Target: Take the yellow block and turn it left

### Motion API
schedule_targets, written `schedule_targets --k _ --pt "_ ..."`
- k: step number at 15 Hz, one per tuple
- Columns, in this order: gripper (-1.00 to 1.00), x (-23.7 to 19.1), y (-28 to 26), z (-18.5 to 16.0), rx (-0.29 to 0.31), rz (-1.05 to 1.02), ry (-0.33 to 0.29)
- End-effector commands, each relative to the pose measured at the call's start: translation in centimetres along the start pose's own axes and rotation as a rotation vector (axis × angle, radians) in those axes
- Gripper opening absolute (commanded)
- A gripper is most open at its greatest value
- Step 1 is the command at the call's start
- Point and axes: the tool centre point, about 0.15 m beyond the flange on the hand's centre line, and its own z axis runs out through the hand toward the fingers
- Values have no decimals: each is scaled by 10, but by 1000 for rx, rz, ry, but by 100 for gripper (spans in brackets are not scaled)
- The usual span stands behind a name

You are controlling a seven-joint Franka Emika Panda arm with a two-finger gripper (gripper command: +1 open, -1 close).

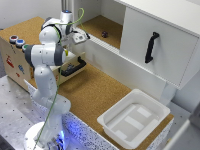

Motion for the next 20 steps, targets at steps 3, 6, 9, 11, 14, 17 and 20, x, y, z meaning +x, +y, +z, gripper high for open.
schedule_targets --k 3,6,9,11,14,17,20 --pt "100 -1 -3 6 -4 27 14" --pt "100 -4 -7 -9 -22 21 38" --pt "100 -4 -13 -22 -37 26 43" --pt "100 -5 -20 -30 -31 27 55" --pt "100 -9 -33 -47 -24 97 92" --pt "100 -5 -66 -74 -32 172 132" --pt "100 4 -85 -78 -32 341 85"
